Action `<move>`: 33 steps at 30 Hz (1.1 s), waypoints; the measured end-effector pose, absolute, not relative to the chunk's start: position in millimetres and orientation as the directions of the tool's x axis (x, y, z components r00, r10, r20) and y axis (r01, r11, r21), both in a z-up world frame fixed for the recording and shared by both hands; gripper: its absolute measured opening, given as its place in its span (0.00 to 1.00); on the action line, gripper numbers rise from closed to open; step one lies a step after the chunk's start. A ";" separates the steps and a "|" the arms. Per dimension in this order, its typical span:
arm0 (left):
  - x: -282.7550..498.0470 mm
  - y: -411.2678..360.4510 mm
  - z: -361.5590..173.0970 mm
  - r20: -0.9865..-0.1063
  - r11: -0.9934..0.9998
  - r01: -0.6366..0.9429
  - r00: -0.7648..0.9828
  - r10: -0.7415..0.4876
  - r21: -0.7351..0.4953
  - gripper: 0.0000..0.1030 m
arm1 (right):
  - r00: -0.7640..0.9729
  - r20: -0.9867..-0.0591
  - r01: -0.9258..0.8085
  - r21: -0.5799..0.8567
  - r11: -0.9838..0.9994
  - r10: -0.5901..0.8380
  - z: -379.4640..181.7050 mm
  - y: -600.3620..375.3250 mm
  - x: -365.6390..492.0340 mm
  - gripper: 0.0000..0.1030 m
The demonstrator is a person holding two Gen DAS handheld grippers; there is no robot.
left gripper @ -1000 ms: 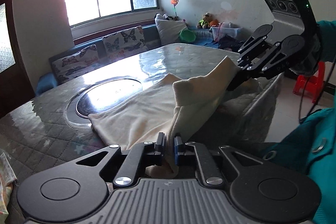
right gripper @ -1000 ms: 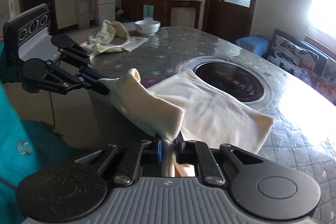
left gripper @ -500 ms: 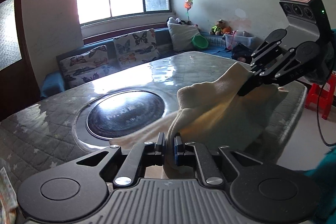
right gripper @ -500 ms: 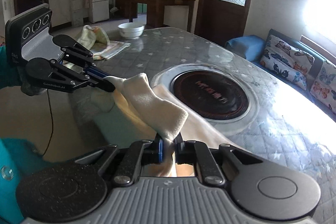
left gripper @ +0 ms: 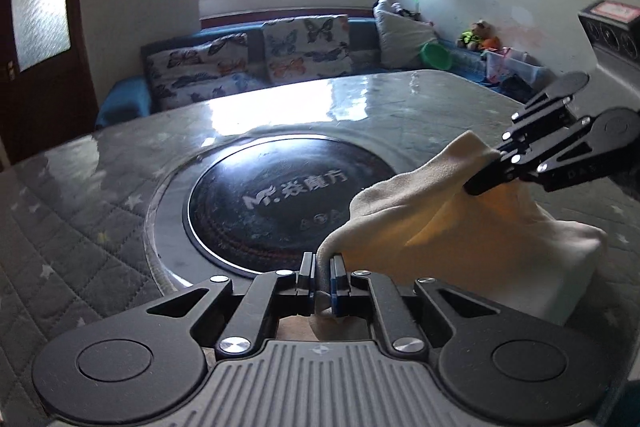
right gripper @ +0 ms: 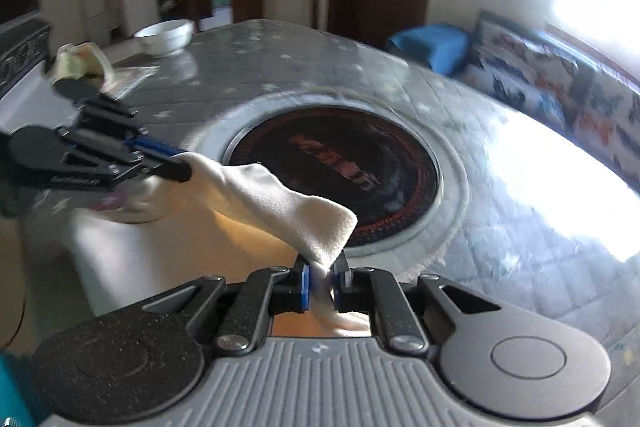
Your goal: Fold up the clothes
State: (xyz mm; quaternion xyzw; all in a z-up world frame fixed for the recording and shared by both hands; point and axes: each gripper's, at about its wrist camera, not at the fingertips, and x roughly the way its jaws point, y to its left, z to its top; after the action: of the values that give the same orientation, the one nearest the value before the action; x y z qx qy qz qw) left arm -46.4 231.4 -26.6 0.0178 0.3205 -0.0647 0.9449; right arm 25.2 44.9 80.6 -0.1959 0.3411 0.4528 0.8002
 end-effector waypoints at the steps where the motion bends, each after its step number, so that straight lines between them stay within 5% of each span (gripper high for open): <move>1: -44.1 231.6 -29.1 -0.611 0.992 0.129 0.785 -0.105 -0.005 0.07 | 0.359 -0.724 -0.852 0.003 0.523 0.589 76.2 45.5 27.2 0.12; 9: -34.9 240.1 -28.1 -0.624 0.998 0.068 0.780 -0.052 0.001 0.11 | 0.424 -0.684 -0.773 0.068 0.630 0.593 62.9 26.9 34.1 0.26; 14: -30.2 251.8 -24.3 -0.630 1.000 -0.012 0.777 0.013 0.006 0.11 | 0.463 -0.647 -0.747 0.083 0.660 0.606 69.8 18.1 28.6 0.26; 33: -55.0 228.4 -27.4 -0.647 0.994 0.013 0.758 -0.083 -0.113 0.11 | 0.395 -0.676 -0.767 0.129 0.628 0.622 48.2 68.1 30.0 0.28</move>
State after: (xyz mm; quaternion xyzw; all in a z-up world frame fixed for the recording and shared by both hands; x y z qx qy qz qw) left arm -55.0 228.4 -27.4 -0.0509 0.3472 -0.0256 0.9361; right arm 30.0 68.1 48.2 -0.1020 0.3563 0.4189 0.8290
